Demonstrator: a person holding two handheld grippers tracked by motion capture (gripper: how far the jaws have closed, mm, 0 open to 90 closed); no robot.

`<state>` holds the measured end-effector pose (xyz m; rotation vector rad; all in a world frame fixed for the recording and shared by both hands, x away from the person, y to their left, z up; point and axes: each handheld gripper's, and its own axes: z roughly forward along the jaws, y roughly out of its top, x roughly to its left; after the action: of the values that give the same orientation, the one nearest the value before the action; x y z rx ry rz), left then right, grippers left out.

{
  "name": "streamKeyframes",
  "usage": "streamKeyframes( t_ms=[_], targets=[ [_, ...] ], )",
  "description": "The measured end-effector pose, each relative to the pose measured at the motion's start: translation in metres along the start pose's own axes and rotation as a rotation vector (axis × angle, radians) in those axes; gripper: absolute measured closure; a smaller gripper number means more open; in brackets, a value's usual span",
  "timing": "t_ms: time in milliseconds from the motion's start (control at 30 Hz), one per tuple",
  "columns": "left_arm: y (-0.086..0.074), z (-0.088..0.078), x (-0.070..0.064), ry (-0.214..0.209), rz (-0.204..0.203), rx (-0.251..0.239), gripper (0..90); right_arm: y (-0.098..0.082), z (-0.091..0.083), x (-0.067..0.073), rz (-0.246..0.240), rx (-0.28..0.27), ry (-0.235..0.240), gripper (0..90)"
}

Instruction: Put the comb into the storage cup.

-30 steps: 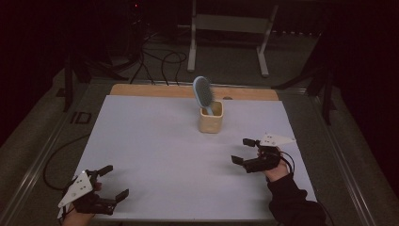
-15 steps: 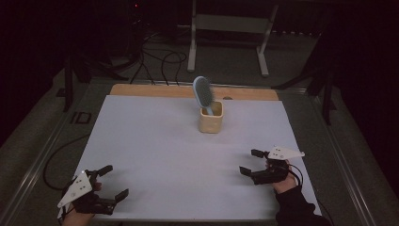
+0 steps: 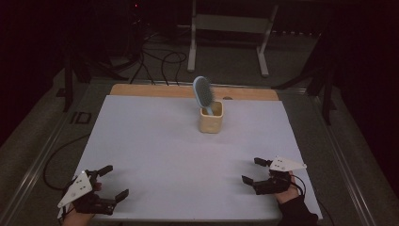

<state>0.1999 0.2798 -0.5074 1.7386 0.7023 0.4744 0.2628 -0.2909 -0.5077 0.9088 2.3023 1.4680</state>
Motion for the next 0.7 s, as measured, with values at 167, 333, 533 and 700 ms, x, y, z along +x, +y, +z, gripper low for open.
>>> streamKeyframes(
  t_ms=[167, 333, 533, 700],
  targets=[
    [0.000, 0.000, 0.000, -0.001, 0.002, 0.001, 0.0, -0.006, -0.003, 0.003, 0.012, -0.003, -0.023, 9.7],
    [0.000, 0.000, 0.000, -0.002, 0.003, 0.000, 0.0, -0.010, -0.004, 0.011, -0.001, 0.038, -0.062, 9.7],
    [0.001, -0.001, -0.001, -0.001, 0.001, -0.001, 0.0, -0.011, -0.004, 0.017, -0.005, 0.062, -0.082, 9.7],
    [0.000, 0.000, -0.001, -0.003, 0.000, -0.002, 0.0, -0.010, -0.001, 0.018, 0.005, 0.062, -0.105, 9.8]
  ],
)
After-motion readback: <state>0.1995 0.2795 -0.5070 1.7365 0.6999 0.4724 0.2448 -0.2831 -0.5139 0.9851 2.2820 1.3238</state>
